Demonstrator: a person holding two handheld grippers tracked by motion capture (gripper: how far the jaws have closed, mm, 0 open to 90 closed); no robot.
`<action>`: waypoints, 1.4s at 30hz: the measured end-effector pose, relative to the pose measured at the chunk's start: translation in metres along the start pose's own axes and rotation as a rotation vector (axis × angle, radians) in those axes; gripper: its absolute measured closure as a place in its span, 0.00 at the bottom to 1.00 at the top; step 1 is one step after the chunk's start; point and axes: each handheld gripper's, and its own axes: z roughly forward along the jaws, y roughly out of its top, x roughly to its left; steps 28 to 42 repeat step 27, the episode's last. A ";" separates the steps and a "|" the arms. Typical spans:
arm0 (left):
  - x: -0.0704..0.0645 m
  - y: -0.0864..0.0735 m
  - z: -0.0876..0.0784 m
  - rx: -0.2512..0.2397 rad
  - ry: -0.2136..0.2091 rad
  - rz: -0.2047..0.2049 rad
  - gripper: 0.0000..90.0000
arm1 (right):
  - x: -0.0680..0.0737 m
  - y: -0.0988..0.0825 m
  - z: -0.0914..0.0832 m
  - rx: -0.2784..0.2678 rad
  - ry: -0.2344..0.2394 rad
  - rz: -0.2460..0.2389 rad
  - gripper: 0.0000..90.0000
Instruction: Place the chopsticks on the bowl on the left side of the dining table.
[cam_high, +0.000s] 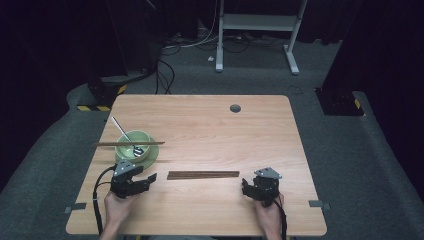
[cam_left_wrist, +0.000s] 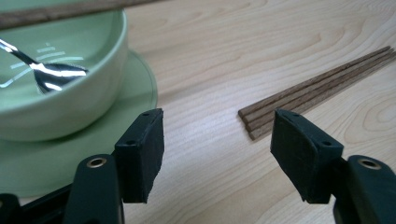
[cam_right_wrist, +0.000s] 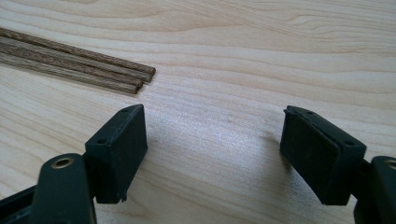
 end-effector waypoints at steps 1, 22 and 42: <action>0.000 -0.004 0.003 0.007 -0.006 -0.019 0.39 | 0.000 0.000 0.000 0.000 0.000 0.000 0.25; -0.002 -0.023 0.032 0.056 0.138 0.041 0.33 | 0.000 0.000 0.000 0.000 0.000 0.000 0.25; -0.001 -0.023 0.031 0.054 0.128 0.031 0.32 | 0.000 0.000 0.000 0.000 0.000 0.001 0.25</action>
